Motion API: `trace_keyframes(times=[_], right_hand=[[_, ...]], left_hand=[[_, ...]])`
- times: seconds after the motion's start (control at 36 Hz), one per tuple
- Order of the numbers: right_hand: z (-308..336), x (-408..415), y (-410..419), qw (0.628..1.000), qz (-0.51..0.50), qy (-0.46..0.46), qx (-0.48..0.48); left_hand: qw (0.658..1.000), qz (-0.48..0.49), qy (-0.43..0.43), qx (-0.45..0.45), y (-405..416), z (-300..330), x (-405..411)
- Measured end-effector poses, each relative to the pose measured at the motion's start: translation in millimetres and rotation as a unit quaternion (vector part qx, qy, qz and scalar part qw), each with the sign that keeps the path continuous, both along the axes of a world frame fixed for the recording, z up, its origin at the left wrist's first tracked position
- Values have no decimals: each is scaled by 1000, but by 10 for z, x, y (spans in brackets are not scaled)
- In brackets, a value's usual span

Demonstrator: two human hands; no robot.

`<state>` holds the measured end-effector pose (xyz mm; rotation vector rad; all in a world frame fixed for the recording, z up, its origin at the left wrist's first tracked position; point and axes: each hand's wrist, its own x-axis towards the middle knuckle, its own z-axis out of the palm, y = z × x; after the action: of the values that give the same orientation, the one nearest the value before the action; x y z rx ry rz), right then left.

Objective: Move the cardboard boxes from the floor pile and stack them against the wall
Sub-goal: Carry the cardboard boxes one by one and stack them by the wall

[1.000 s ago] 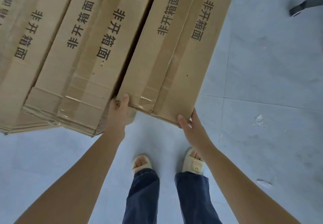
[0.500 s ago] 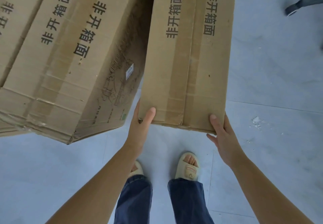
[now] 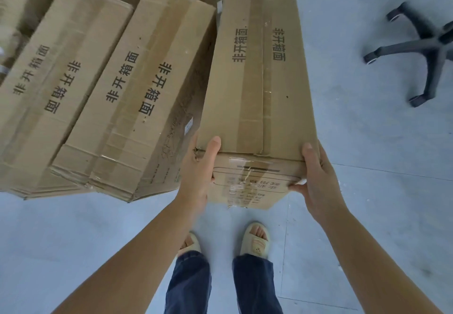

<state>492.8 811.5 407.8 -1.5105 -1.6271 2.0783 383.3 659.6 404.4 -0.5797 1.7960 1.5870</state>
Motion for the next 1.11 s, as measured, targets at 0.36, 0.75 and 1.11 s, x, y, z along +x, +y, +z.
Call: trace_keyframes(times=[0.36,0.75,1.11], right_hand=[[1357,729,-691,999,-2,-41,30],[2545,1607,-1556,996,-37,-6,81],[2988,3066,-1441,990,64,54,113]], left_hand=[[998,-51,-20,11,-687,1276,654],[996,-80,1,40,-1472,2514,1376],[994,0,70,81,-1572,2939,3155]])
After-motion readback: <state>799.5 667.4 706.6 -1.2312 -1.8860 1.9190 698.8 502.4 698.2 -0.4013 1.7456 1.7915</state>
